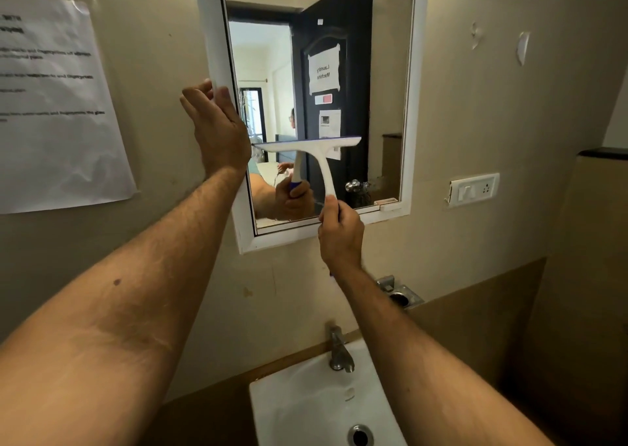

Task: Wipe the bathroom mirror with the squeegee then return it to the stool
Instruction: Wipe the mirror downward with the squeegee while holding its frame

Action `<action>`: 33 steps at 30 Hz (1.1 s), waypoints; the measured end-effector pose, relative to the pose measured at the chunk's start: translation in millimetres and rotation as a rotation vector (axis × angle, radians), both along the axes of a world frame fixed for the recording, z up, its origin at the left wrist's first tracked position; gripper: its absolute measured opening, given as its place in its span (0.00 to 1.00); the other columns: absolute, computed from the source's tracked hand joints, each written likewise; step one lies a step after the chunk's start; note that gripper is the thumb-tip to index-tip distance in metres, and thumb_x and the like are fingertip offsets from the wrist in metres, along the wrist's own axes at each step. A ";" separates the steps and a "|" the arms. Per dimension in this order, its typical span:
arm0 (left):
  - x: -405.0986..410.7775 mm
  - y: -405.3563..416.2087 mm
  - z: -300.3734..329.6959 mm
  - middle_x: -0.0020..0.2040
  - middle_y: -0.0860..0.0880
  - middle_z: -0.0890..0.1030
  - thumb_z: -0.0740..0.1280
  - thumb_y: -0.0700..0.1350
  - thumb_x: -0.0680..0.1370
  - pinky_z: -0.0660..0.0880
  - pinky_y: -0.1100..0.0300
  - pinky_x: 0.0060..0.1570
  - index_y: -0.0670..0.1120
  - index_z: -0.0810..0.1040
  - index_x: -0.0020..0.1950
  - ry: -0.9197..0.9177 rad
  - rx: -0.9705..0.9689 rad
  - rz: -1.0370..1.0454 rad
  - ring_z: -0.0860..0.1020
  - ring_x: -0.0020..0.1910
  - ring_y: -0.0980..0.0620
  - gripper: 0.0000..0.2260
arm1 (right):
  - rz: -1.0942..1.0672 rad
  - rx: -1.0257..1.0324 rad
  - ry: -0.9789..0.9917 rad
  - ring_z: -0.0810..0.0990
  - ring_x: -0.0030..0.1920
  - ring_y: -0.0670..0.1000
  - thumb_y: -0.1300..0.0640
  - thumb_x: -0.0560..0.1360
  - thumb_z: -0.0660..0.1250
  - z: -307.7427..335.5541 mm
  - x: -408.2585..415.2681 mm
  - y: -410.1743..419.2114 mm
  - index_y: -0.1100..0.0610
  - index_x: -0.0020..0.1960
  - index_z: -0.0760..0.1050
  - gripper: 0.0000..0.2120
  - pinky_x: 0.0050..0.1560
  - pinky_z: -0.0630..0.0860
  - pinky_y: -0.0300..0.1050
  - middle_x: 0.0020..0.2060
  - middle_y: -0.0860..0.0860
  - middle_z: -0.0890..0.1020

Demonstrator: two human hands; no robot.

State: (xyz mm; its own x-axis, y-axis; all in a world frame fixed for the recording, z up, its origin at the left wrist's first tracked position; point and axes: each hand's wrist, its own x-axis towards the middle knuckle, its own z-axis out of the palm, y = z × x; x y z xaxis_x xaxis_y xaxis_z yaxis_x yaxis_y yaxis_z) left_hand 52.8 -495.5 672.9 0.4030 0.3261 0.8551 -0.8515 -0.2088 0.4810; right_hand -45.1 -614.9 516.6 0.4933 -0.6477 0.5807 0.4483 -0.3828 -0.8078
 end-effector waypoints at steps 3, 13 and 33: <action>1.2 2.9 -0.4 0.57 0.38 0.71 0.56 0.46 0.83 0.61 0.85 0.42 0.33 0.66 0.59 -0.007 0.001 0.003 0.70 0.49 0.56 0.16 | 0.017 0.023 0.009 0.73 0.30 0.50 0.35 0.75 0.54 -24.3 -3.5 -0.4 0.54 0.37 0.73 0.24 0.31 0.71 0.49 0.28 0.51 0.73; 2.8 -1.7 1.2 0.58 0.38 0.71 0.54 0.48 0.83 0.61 0.81 0.45 0.34 0.66 0.59 -0.035 -0.004 0.021 0.71 0.50 0.54 0.16 | -0.002 0.134 -0.032 0.72 0.32 0.55 0.39 0.79 0.56 6.3 -6.3 -28.0 0.55 0.35 0.71 0.23 0.35 0.72 0.56 0.28 0.51 0.73; 3.8 1.2 1.4 0.58 0.38 0.70 0.54 0.49 0.83 0.65 0.71 0.47 0.34 0.66 0.59 -0.039 0.000 0.039 0.71 0.49 0.54 0.17 | -0.091 0.063 0.126 0.74 0.33 0.49 0.44 0.83 0.52 -4.8 -17.4 -51.8 0.52 0.36 0.72 0.23 0.35 0.72 0.47 0.30 0.51 0.74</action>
